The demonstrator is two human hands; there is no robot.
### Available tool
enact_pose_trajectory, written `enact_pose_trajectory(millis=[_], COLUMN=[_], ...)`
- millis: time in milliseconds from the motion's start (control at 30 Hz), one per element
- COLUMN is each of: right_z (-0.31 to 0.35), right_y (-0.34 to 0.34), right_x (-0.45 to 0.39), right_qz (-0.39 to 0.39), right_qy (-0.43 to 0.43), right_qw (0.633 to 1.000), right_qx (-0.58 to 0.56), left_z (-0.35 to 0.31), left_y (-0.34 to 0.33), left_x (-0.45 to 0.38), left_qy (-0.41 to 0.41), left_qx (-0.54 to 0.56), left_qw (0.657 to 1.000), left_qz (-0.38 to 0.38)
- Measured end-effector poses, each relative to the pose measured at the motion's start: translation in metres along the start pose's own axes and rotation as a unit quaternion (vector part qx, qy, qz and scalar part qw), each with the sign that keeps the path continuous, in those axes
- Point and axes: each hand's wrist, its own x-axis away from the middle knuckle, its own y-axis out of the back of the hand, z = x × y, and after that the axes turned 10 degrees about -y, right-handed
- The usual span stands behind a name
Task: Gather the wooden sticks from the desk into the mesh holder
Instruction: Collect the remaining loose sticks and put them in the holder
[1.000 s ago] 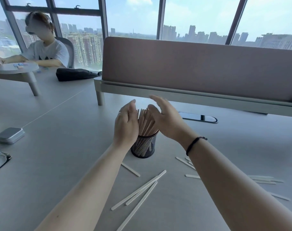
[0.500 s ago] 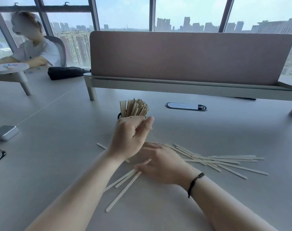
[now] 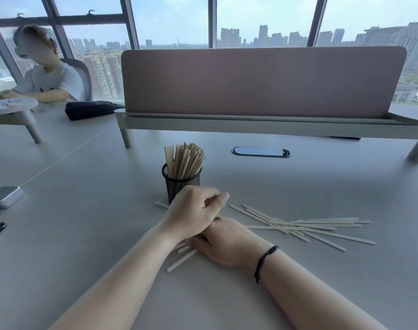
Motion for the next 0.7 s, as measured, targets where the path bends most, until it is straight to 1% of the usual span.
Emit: enact_pose_trajectory(millis=[67,100,200,300,400,467,500,567,633,700], right_z=[-0.006,-0.011,-0.03,-0.044,-0.051,-0.058,-0.063,-0.079,-0.097,-0.112], right_y=[0.007,0.009,0.016,0.023,0.03,0.037,0.043,0.056,0.069,0.078], right_x=[0.003,0.005,0.009,0.013,0.018,0.024,0.028,0.038,0.052,0.068], right_qz=[-0.011,-0.02,-0.055,-0.057,-0.072,-0.1,-0.116,-0.129,-0.093,-0.041], right_qy=[-0.001,0.001,-0.009,-0.037,-0.08,-0.108,-0.117,-0.142,-0.2,-0.257], right_qw=[1.0,1.0,0.998,0.997,0.994,0.988,0.986,0.981,0.971,0.96], right_qx=[-0.002,0.0,0.033,0.024,-0.014,-0.045,-0.037,0.031,0.096,0.104], left_z=[-0.002,-0.002,0.003,0.005,-0.001,-0.003,-0.003,-0.003,-0.004,-0.005], left_y=[0.0,0.002,0.006,0.012,0.01,0.004,0.001,-0.006,-0.012,-0.017], left_x=[0.001,0.002,0.007,0.013,0.017,0.019,0.02,0.022,0.022,0.02], left_qy=[0.007,0.014,0.049,0.089,0.086,0.08,0.077,0.073,0.066,0.06], left_qx=[-0.004,-0.004,0.006,0.023,-0.033,-0.065,-0.067,-0.059,-0.055,-0.052], left_qw=[1.0,0.999,0.99,0.969,0.951,0.949,0.952,0.959,0.967,0.975], left_qz=[0.017,0.038,0.131,0.229,0.297,0.299,0.29,0.268,0.241,0.21])
